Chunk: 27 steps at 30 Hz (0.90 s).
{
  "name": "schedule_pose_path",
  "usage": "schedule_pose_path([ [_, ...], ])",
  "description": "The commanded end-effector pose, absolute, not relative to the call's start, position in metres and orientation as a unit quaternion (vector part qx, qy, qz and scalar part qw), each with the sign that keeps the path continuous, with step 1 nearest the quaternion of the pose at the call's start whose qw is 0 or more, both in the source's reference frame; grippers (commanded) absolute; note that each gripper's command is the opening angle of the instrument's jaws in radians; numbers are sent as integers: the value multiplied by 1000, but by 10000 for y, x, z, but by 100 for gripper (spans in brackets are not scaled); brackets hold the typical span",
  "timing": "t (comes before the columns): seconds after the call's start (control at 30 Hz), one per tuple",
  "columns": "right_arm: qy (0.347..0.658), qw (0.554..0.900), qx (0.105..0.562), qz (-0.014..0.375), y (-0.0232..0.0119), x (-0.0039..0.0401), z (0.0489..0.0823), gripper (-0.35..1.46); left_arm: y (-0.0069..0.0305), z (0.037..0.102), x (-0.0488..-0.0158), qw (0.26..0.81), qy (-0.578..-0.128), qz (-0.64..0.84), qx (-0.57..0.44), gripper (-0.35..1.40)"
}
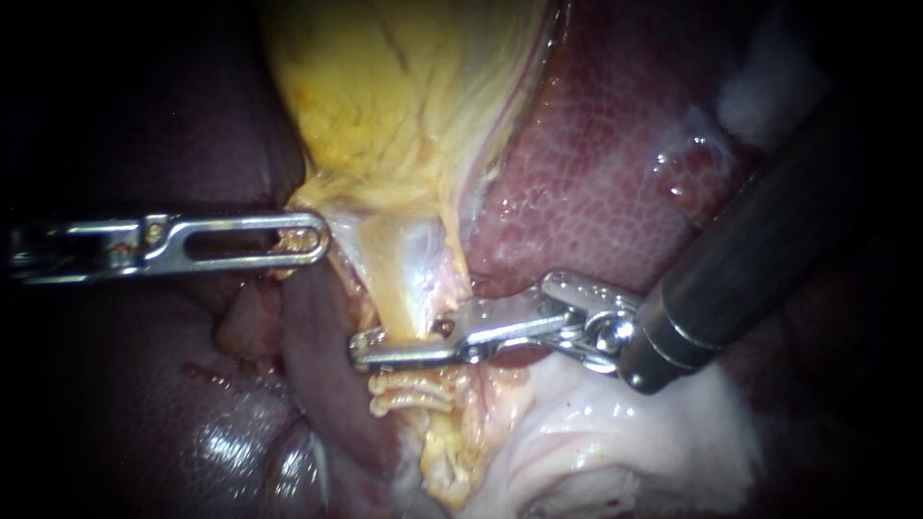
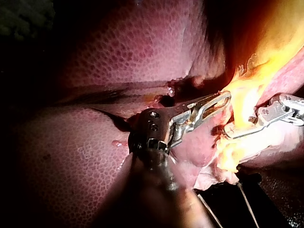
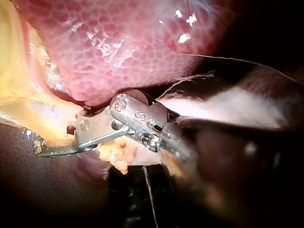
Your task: Going back third clip left tube
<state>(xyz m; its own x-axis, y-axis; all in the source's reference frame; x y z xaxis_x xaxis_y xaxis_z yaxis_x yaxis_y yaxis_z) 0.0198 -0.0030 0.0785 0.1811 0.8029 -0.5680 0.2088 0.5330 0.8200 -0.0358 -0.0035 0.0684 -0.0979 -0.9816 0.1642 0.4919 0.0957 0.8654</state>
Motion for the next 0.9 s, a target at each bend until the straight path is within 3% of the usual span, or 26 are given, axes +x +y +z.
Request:
schedule_pose_path([
  [0.03, 597, 641, 424, 232, -30, 198, 785, -35, -35, 684, -357, 607, -424, -608, 288, -35],
  [0.27, 595, 640, 426, 234, -30, 199, 783, -35, -35, 684, -357, 607, -424, -608, 288, -35],
  [0.4, 601, 649, 396, 245, -31, 215, 780, 56, -35, 684, -357, 607, -424, -608, 288, -35],
  [0.9, 613, 660, 362, 241, -15, 191, 802, 60, -37, 681, -358, 606, -424, -608, 288, -35],
])
